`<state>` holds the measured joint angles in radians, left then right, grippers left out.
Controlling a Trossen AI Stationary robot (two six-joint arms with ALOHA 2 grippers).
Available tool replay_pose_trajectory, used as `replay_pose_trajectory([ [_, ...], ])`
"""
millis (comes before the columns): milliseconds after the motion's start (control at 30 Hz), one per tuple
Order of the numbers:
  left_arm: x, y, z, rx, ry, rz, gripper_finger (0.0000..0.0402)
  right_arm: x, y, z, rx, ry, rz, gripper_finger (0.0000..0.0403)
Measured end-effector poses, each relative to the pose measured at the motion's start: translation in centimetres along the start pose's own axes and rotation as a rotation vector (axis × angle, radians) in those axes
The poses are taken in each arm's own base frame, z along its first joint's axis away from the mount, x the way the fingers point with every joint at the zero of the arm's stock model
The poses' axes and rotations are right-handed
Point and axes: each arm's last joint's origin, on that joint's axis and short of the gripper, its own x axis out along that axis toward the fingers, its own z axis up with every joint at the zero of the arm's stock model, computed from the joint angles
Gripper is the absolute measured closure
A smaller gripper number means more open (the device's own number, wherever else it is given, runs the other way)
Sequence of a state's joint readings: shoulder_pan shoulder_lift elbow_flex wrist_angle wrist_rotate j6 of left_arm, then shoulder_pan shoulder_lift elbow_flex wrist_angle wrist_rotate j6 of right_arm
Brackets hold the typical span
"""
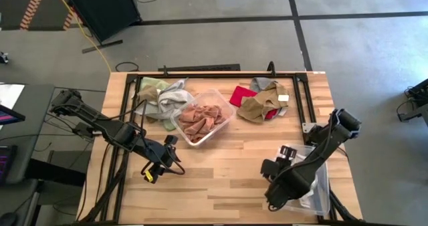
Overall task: Sort towels by color in basket
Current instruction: Put the white patterned towel into the bottom transparent bin
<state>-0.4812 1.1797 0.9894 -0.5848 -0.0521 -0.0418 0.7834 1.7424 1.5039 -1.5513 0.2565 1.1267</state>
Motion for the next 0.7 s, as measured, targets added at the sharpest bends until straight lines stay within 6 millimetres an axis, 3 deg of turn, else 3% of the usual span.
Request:
replay_pose_trajectory([
  [167, 0.0, 0.0, 0.0, 0.0, 0.001, 0.0, 0.0206, -0.7, 0.1, 0.0, -0.033, -0.001, 0.007, 0.0382],
  [433, 0.0, 0.0, 0.0, 0.0, 0.002, 0.0, 0.0206, -1.9, 0.1, 0.2, -0.019, -0.02, 0.046, 0.038],
  [700, 0.0, 0.0, -0.1, -0.004, 0.007, 0.001, 0.0206, -2.3, 0.6, -1.0, -0.008, -0.033, 0.061, 0.0384],
])
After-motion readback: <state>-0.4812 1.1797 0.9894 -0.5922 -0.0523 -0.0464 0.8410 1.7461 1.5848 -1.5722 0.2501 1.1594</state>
